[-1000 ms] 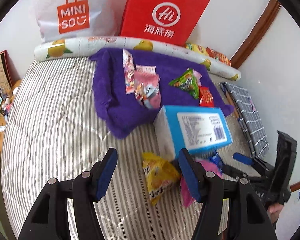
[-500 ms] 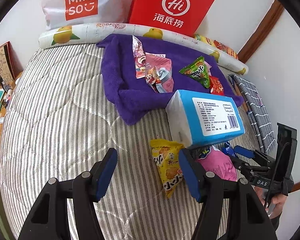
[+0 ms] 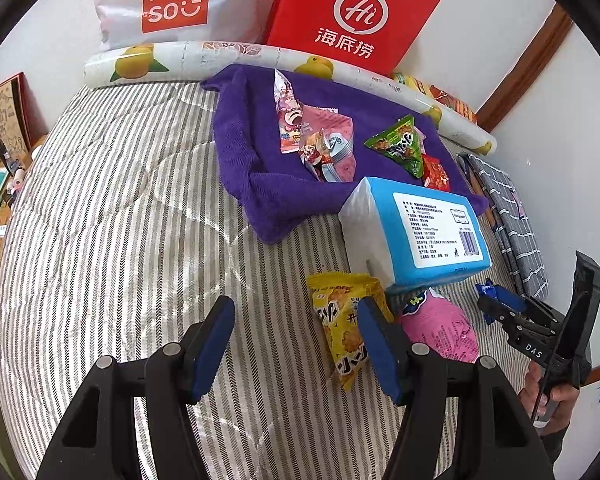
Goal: Organize snacks
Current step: 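Reach the right gripper to the blue packet on the mattress and grasp it, then lift the blue packet with right while left grasps the yellow chip bag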
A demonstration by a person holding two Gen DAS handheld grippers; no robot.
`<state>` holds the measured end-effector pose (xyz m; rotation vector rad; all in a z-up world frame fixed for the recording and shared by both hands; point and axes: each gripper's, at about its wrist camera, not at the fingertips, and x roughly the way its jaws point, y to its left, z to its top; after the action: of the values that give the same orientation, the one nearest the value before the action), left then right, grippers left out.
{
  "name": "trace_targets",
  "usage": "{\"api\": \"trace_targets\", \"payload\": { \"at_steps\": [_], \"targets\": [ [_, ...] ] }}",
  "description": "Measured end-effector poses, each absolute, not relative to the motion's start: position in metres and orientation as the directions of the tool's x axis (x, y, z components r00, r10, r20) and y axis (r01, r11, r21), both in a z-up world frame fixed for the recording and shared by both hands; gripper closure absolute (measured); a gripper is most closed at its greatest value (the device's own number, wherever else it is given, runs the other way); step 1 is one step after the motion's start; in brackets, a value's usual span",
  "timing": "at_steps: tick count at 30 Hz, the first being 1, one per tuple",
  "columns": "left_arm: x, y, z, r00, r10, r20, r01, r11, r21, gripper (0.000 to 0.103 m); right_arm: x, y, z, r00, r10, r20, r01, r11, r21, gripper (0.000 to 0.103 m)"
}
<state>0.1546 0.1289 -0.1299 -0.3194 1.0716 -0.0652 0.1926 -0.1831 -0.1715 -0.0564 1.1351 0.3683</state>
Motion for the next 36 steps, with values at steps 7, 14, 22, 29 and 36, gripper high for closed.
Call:
{"api": "trace_targets", "payload": {
  "at_steps": [7, 14, 22, 29, 36],
  "targets": [
    [0.149, 0.131, -0.135, 0.487, -0.223, -0.845, -0.110, 0.943, -0.313, 0.042, 0.187, -0.183, -0.187, 0.378, 0.188, -0.906, -0.327, 0.943, 0.059, 0.043],
    [0.141, 0.121, -0.133, 0.503, -0.278, -0.818, -0.050, 0.936, -0.349, 0.038, 0.185, -0.189, -0.193, 0.410, 0.204, -0.889, -0.296, 0.952, 0.082, 0.042],
    [0.154, 0.097, -0.144, 0.477, -0.310, -0.822, -0.013, 0.933, -0.359, 0.038, 0.181, -0.190, -0.194, 0.433, 0.211, -0.876, -0.307, 0.948, 0.077, 0.043],
    [0.169, 0.096, -0.161, 0.460, -0.336, -0.822, -0.021, 0.921, -0.388, 0.040, 0.177, -0.188, -0.195, 0.458, 0.203, -0.865, -0.305, 0.950, 0.061, 0.043],
    [0.175, 0.098, -0.175, 0.445, -0.377, -0.813, -0.030, 0.900, -0.434, 0.042, 0.176, -0.189, -0.195, 0.471, 0.207, -0.858, -0.306, 0.950, 0.061, 0.043]
  ]
}}
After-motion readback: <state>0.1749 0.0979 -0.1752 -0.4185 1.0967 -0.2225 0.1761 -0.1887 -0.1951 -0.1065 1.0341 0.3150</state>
